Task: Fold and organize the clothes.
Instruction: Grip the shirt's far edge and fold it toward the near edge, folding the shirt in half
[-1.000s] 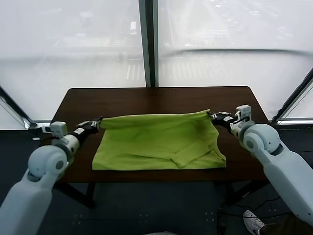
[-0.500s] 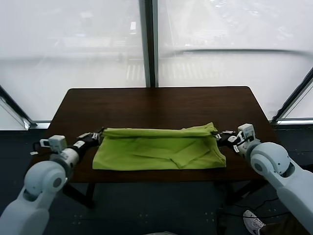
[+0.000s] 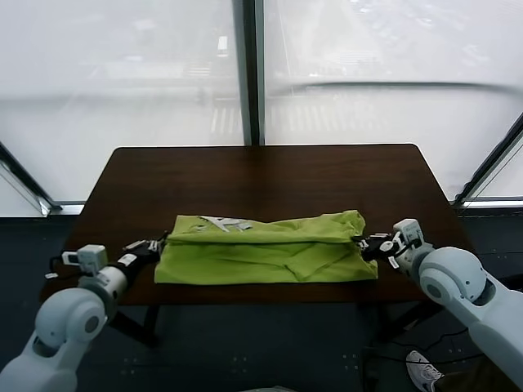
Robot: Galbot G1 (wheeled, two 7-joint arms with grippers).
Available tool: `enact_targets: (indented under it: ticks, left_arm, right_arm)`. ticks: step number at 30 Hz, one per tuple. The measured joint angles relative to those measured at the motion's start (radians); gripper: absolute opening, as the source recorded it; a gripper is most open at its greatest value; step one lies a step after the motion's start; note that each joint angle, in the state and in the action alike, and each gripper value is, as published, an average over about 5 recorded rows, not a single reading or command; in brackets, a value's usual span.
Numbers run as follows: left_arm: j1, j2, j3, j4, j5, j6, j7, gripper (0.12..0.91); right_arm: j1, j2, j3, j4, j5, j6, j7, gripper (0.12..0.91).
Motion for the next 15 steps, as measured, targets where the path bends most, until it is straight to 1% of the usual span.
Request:
enact_targets:
  ticks: [8, 15]
  left_arm:
    - [0.059, -0.012, -0.025, -0.006, 0.019, -0.001, 0.003, 0.149]
    - [0.100, -0.024, -0.034, -0.008, 0.037, -0.002, 0.004, 0.149]
  right_arm:
    - [-0.014, -0.038, -0.012, 0.018, 0.009, -0.003, -0.003, 0.139]
    - [-0.027, -0.051, -0.008, 0.026, 0.015, -0.006, -0.004, 0.139]
